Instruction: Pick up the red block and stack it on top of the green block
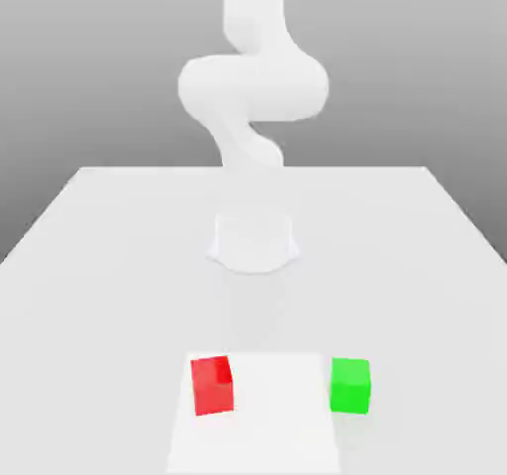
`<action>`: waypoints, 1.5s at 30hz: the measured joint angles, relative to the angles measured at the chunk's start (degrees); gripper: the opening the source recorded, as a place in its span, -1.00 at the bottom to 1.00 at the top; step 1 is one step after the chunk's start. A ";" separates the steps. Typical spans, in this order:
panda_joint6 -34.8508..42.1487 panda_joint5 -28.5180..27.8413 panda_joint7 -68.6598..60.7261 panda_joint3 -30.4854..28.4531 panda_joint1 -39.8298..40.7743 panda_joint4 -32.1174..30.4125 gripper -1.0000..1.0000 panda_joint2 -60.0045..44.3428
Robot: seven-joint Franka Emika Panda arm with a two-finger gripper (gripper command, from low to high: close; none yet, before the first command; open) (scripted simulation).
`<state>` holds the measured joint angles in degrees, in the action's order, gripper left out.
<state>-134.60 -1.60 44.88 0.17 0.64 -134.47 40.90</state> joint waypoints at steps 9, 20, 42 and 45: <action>-10.92 -4.52 -4.96 -1.64 2.02 -10.28 0.00 -19.52; -24.41 1.20 -18.48 -4.14 3.39 -22.06 0.00 -42.16; -24.30 2.19 -15.89 -1.92 2.59 -22.74 -1.00 -42.53; -22.74 2.54 -8.12 0.12 -0.18 -22.68 -1.00 -40.90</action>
<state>-157.34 0.94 36.76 0.29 0.47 -157.15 0.00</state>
